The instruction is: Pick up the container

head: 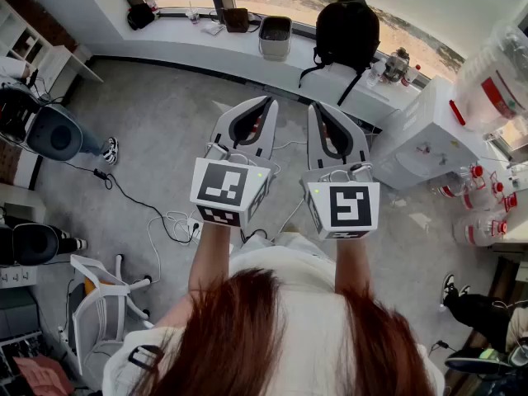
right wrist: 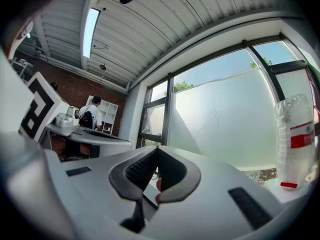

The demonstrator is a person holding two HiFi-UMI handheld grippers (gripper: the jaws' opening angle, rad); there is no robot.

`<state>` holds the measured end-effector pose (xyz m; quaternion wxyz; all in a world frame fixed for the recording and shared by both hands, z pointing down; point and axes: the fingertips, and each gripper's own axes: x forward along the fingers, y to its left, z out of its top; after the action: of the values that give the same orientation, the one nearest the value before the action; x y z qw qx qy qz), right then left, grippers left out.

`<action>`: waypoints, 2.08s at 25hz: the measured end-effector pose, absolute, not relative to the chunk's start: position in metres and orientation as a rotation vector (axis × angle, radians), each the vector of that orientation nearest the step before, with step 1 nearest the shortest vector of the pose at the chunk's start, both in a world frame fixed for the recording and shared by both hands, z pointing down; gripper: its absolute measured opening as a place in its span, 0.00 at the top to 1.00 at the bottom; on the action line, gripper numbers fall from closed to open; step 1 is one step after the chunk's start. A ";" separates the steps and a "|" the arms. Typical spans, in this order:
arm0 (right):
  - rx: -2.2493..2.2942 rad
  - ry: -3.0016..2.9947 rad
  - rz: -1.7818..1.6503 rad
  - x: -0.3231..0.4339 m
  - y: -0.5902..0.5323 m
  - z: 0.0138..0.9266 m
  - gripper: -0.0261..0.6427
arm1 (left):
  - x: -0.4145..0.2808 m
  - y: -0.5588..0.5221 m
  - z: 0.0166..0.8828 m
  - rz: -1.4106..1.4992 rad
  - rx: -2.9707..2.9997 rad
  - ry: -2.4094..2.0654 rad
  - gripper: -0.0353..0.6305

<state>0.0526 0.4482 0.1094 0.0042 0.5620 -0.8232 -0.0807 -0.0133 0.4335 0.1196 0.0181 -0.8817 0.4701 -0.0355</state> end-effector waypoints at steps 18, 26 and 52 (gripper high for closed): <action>1.738 -2.652 -0.168 0.083 0.428 0.119 0.92 | 0.011 0.419 0.128 -0.098 -2.729 1.541 0.92; 1.710 -2.699 -0.142 0.083 0.406 0.123 0.92 | 0.014 0.395 0.140 -0.161 -2.732 1.521 0.92; 1.775 -2.586 -0.178 0.029 0.233 0.132 0.92 | -0.031 0.222 0.147 -0.148 -2.804 1.407 0.92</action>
<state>0.0294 0.2331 0.1323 0.0001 0.5651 -0.8231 -0.0567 -0.0313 0.2218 0.1469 0.0006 -0.8929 0.4479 -0.0470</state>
